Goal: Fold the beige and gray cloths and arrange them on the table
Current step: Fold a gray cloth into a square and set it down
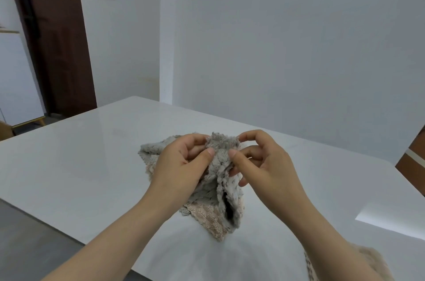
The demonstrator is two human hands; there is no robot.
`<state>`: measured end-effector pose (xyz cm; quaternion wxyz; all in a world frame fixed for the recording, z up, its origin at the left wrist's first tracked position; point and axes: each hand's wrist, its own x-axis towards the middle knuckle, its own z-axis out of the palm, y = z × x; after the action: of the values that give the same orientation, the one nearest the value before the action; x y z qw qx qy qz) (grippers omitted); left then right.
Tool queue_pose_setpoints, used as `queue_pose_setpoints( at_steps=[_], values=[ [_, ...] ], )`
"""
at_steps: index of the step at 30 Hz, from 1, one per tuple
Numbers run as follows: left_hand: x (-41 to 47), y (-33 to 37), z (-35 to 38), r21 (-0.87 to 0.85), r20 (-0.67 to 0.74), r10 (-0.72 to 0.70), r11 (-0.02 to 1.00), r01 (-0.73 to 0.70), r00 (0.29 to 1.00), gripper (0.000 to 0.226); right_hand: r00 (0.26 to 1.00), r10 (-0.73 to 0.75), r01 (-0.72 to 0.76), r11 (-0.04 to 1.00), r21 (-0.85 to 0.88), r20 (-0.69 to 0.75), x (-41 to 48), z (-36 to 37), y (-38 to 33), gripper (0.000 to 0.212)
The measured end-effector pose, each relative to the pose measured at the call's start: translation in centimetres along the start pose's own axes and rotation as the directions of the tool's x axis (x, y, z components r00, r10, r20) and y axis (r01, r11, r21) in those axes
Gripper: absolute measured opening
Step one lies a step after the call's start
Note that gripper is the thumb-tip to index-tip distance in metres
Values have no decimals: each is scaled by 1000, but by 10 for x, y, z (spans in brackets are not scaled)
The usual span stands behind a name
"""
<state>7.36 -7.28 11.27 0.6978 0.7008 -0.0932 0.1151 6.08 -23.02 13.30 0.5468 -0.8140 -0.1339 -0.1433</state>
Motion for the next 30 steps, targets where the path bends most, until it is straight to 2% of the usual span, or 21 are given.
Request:
queue_pose_setpoints(
  at_steps=[4,7,13,18,24,30],
  values=[
    [-2,2,-5,-5,-9,-27,1000,27,1000,21,993,-26,22,999,35,116,0,-8,-1,32],
    [-1,3,-8,60,-29,18,998,-16,999,19,976,-49,44,999,29,214,2,-13,-1,39],
    [-2,2,-12,161,-14,73,984,-70,997,19,950,-89,108,993,-48,298,12,-16,-2,33],
    [-1,4,-12,192,-26,89,978,-82,996,17,956,-124,153,984,-92,266,21,-14,1,14],
    [1,0,-11,221,-42,74,973,-63,996,19,945,-295,324,904,-279,143,23,-11,-1,13],
    [2,0,-7,206,-44,55,978,-45,998,20,956,-250,283,923,-260,154,22,-8,-4,11]
  ],
)
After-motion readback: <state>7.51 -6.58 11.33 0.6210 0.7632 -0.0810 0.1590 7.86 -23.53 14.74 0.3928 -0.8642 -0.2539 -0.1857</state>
